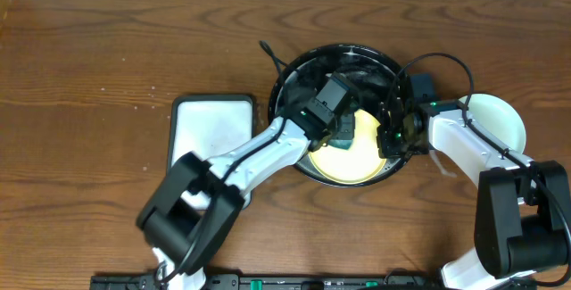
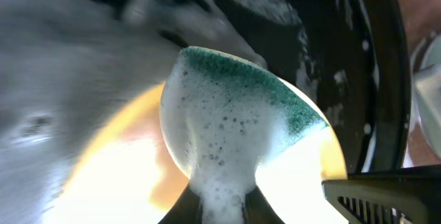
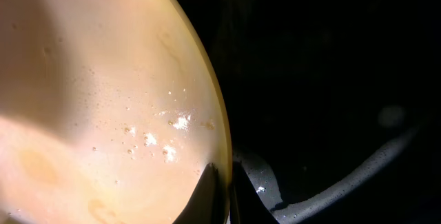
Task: Clean dirty plates on tray and stack at the side
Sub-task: 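Scrub the yellow plate with the left sponge while right gripper holds it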
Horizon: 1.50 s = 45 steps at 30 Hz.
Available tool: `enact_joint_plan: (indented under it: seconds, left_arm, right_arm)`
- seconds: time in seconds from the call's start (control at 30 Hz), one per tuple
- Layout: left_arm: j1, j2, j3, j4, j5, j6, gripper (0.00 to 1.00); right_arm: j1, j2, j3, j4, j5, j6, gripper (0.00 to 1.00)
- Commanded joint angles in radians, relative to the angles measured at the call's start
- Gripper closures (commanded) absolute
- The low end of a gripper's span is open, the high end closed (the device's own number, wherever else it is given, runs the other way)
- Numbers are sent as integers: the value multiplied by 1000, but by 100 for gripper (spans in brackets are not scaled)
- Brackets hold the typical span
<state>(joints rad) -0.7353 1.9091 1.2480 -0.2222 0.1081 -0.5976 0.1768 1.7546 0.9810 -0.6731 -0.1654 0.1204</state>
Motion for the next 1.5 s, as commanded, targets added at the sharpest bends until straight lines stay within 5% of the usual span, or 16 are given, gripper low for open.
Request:
enact_joint_plan:
  seconds: [0.0, 0.4, 0.7, 1.03, 1.47]
  left_arm:
    - [2, 32, -3, 54, 145, 68, 92]
    - [112, 63, -3, 68, 82, 435, 92]
    - [163, 100, -2, 87, 82, 527, 92]
    - [161, -2, -2, 115, -48, 517, 92]
    - [58, 38, -3, 127, 137, 289, 92]
  right_arm:
    - [-5, 24, -28, -26, 89, -40, 99]
    - [-5, 24, -28, -26, 89, -40, 99]
    - [-5, 24, -28, -31, 89, -40, 99]
    - [-5, 24, -28, -31, 89, -40, 99]
    - [-5, 24, -28, -26, 89, -40, 99]
